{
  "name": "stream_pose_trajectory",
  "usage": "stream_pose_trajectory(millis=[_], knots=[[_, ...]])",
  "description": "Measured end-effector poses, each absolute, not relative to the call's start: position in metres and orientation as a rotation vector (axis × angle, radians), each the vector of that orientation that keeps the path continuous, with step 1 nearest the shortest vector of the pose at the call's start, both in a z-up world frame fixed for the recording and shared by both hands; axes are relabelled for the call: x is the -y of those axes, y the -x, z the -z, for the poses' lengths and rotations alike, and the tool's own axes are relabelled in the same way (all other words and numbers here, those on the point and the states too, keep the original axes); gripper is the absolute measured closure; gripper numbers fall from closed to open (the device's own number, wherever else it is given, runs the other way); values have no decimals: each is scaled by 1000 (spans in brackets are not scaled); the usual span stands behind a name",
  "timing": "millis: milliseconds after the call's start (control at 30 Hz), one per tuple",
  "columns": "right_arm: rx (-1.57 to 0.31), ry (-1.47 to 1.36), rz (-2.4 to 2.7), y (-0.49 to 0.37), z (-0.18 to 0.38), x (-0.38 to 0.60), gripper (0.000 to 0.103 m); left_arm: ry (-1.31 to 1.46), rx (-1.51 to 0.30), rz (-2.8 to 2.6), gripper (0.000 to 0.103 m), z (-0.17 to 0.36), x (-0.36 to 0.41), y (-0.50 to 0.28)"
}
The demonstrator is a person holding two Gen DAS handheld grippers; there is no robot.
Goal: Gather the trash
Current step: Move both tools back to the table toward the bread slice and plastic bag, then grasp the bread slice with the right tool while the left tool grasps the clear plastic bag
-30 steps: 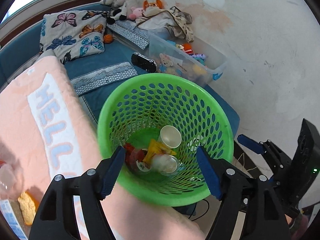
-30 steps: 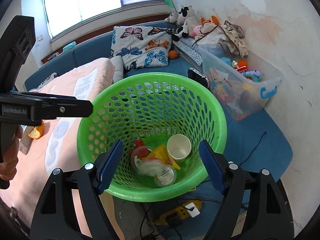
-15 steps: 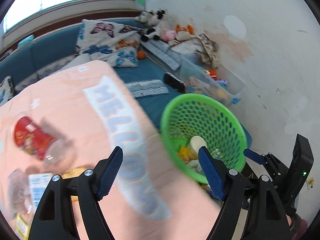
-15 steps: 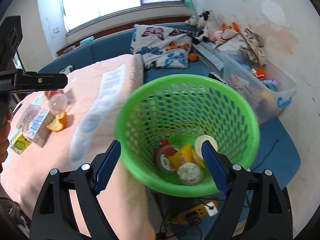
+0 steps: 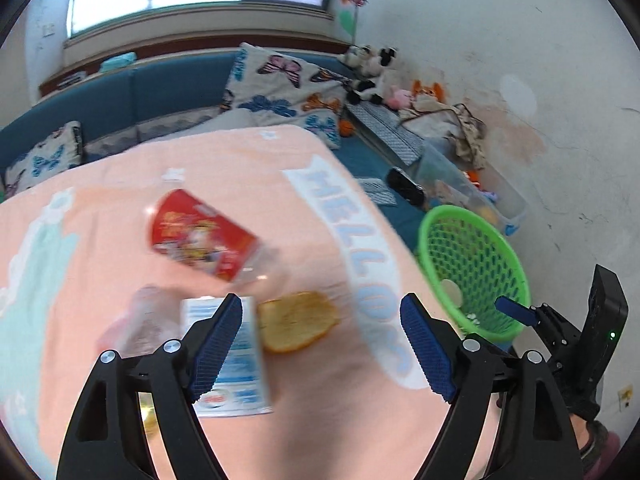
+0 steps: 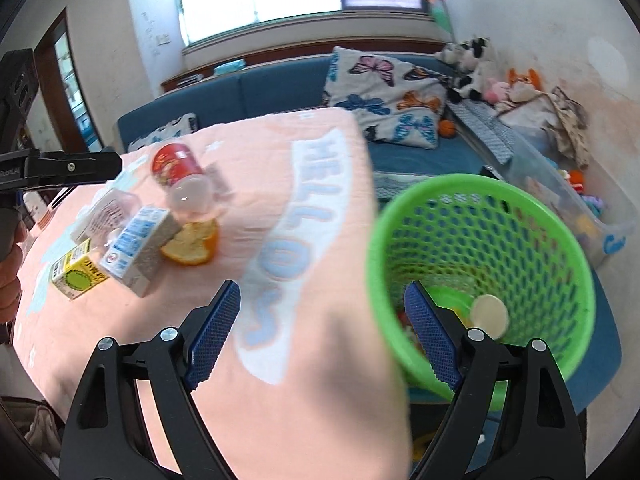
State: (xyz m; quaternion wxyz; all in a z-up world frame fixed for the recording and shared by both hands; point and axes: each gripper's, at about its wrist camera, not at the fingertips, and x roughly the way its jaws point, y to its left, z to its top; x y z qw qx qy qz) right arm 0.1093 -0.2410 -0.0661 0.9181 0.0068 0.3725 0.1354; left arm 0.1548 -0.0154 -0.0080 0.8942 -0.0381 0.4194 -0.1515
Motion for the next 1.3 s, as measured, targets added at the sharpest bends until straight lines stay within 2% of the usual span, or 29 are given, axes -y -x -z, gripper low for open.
stream_pose_trajectory(millis=[233,367,600,733,933,1000,1067,1133,1200,1300], knots=[[-803,3,-349,-130,82,195,20,75,-836,242,21,0,-38,-144],[-829,0,-388,-144,94,174,25,92,-849,201,21,5,-61,-144],[-881,-10,-419,-167,113,146,40,88,-868,166,21,18,-85,-142],[-893,-15,-419,-178,119,134,46,58,-868,160,21,24,-90,-143],[-925,-49,-419,-191,125,125,61,8,-919,142,21,42,-100,-146],[-926,-55,-412,-193,126,123,70,-26,-928,139,21,48,-101,-146],[-921,-53,-411,-193,125,122,77,-58,-931,134,24,53,-101,-147],[-916,-50,-410,-193,124,121,83,-67,-950,140,34,59,-100,-149],[-901,-40,-405,-191,121,120,89,-79,-966,136,37,65,-99,-152],[-880,-31,-406,-187,116,122,92,-119,-978,130,46,73,-94,-156]])
